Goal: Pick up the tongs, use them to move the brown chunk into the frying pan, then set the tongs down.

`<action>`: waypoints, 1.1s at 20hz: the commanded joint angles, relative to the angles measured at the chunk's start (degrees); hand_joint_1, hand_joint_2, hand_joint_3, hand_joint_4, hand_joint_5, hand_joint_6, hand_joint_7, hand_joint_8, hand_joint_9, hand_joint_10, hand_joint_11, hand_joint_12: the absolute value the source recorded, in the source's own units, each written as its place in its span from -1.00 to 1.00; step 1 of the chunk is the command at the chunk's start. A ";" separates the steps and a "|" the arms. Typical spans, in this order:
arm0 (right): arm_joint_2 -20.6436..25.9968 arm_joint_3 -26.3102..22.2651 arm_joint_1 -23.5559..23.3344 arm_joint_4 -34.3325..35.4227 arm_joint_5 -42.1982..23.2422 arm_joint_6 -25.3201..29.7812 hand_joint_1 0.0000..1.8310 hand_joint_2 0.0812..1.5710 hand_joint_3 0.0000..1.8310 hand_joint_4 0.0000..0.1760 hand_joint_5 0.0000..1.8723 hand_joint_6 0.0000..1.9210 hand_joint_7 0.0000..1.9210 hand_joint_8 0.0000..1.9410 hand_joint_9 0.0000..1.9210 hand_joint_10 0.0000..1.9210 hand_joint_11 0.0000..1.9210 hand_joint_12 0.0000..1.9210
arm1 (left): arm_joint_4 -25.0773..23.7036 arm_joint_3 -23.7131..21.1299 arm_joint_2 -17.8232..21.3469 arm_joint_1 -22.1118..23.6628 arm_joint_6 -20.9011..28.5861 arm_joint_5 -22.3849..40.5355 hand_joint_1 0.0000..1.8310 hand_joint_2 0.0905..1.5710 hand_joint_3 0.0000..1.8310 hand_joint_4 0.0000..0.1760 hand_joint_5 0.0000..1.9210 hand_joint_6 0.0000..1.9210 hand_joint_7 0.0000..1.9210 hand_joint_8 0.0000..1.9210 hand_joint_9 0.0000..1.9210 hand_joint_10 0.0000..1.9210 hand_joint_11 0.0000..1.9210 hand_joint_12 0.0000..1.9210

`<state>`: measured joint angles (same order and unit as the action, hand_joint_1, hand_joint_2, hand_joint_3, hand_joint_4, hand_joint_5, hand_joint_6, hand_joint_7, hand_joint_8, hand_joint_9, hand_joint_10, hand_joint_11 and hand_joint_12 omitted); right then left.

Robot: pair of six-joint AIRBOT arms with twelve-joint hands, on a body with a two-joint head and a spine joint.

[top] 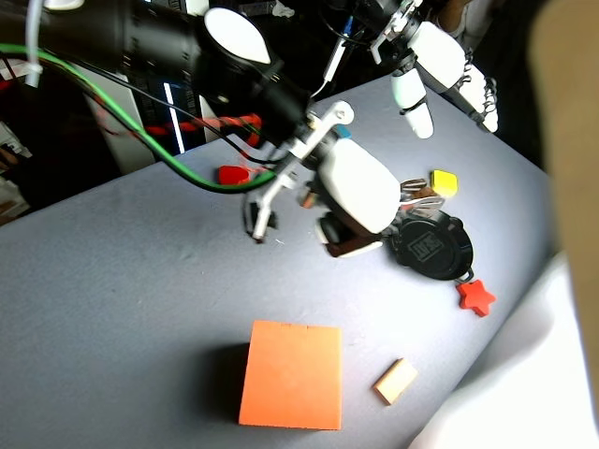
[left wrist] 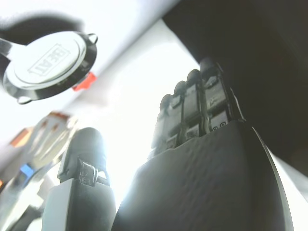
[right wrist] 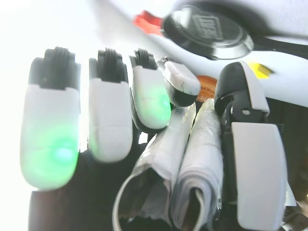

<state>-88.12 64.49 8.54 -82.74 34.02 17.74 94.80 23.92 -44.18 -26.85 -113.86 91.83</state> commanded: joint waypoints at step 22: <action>-8.86 14.37 6.56 -23.71 -1.73 11.01 -0.57 0.76 -1.00 -1.00 -0.20 0.00 -0.01 0.09 -0.09 0.41 -0.25 0.76 | -4.88 0.14 -0.36 0.00 0.11 4.40 -0.75 0.67 -1.00 -0.73 -0.97 -1.00 -0.93 -1.00 -0.93 -1.00 -1.00 -0.70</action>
<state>-97.34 78.96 15.62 -103.33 29.93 28.86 94.76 23.92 -44.77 -27.07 -113.73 92.01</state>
